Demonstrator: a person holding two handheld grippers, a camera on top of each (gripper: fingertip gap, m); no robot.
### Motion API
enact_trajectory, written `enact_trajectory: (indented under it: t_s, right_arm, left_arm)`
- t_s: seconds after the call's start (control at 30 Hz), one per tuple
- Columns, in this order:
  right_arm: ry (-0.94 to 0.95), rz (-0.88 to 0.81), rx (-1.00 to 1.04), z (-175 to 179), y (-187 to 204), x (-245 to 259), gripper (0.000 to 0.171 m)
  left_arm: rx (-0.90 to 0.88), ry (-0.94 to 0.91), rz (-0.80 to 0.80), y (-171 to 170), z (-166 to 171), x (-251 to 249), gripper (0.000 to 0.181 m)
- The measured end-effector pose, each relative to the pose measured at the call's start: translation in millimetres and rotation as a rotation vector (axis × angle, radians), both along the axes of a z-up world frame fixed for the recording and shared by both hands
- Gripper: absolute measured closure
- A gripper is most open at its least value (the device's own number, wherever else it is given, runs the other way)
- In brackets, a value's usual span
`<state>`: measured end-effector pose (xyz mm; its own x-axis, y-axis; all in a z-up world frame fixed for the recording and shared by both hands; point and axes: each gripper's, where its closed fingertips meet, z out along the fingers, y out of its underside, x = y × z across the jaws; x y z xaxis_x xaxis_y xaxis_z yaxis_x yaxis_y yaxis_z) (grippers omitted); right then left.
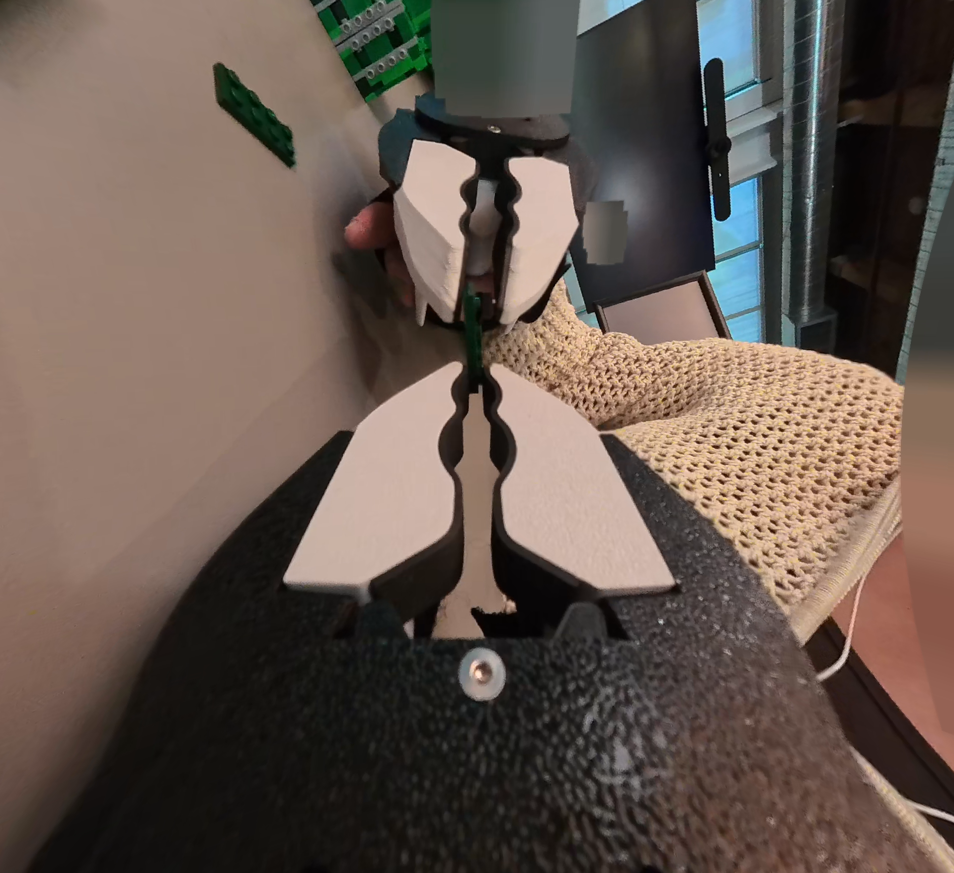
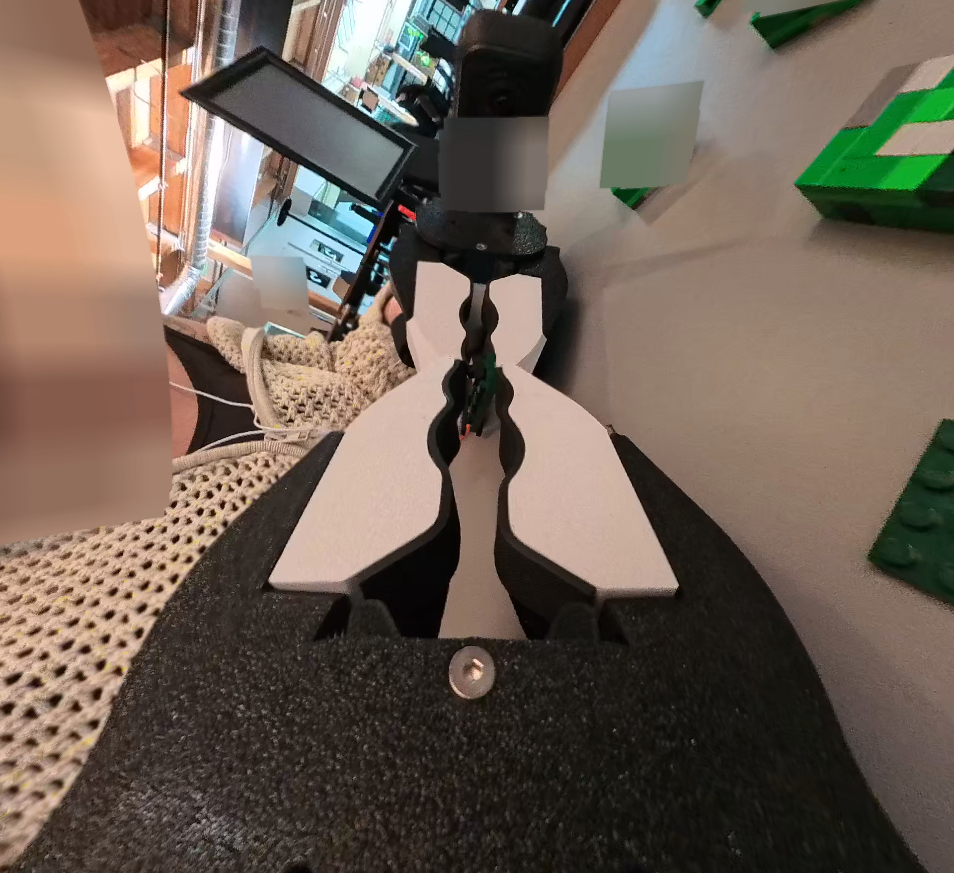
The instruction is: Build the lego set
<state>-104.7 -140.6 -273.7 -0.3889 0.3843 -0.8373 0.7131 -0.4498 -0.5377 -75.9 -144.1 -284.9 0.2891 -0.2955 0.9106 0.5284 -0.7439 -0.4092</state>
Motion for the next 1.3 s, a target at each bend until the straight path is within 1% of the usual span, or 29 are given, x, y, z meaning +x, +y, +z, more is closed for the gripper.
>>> enact_trajectory:
  t_s: [0.07, 0.3, 0.5, 0.57, 0.77, 0.93, 1.03, 1.3]
  right_arm:
    - [0.03, 0.03, 0.053, 4, -3, 4, 0.161]
    - [0.176, 0.109, 0.418, 10, -11, 18, 0.161]
    - [0.274, 0.139, 0.525, 15, -16, 25, 0.161]
    - [0.304, 0.148, 0.547, 16, -18, 27, 0.162]
    - [0.339, 0.108, 0.545, 21, -17, 26, 0.162]
    - [0.361, 0.087, 0.592, 21, -16, 25, 0.162]
    - [0.357, 0.075, 0.615, 21, -17, 24, 0.162]
    - [0.329, -0.01, 0.549, 25, -13, 18, 0.162]
  left_arm:
    - [0.05, 0.046, -0.021, -2, 3, 3, 0.177]
    - [0.242, 0.355, -0.074, -7, 4, 12, 0.178]
    - [0.356, 0.505, -0.11, -11, 6, 16, 0.178]
    - [0.378, 0.543, -0.12, -12, 5, 17, 0.178]
    - [0.408, 0.541, -0.104, -10, 10, 17, 0.177]
    - [0.406, 0.598, -0.105, -8, 9, 15, 0.177]
    - [0.41, 0.666, -0.1, -7, 7, 12, 0.177]
    - [0.457, 0.757, -0.05, -4, 11, 5, 0.176]
